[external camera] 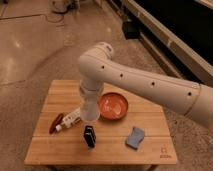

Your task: Place the ceramic cup over the eraser

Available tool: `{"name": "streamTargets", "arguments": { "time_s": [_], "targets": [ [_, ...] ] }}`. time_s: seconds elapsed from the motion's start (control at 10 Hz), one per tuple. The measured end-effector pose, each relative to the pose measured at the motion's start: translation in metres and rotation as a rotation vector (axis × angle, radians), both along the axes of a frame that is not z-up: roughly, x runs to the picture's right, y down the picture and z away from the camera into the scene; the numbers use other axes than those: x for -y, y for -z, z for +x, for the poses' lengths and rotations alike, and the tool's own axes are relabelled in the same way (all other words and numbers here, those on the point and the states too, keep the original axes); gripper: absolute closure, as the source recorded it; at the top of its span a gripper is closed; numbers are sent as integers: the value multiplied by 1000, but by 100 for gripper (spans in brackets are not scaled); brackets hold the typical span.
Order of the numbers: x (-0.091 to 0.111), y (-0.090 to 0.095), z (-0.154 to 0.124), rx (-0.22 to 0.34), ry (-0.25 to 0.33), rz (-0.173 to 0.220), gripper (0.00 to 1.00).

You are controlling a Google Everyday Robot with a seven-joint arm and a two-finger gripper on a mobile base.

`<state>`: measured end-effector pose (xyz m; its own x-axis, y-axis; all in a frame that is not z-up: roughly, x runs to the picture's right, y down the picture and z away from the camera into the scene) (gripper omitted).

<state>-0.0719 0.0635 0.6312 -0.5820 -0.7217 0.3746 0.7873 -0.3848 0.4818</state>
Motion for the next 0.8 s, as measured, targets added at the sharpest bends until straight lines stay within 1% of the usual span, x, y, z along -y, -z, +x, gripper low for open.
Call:
{"name": "streamTargets", "arguments": {
  "time_s": [0.2, 0.5, 0.8],
  "targets": [
    [-16, 9, 1, 1, 24, -33, 100],
    [-38, 15, -7, 19, 48, -69, 100],
    [-49, 14, -17, 41, 51, -75, 100]
  ]
}}
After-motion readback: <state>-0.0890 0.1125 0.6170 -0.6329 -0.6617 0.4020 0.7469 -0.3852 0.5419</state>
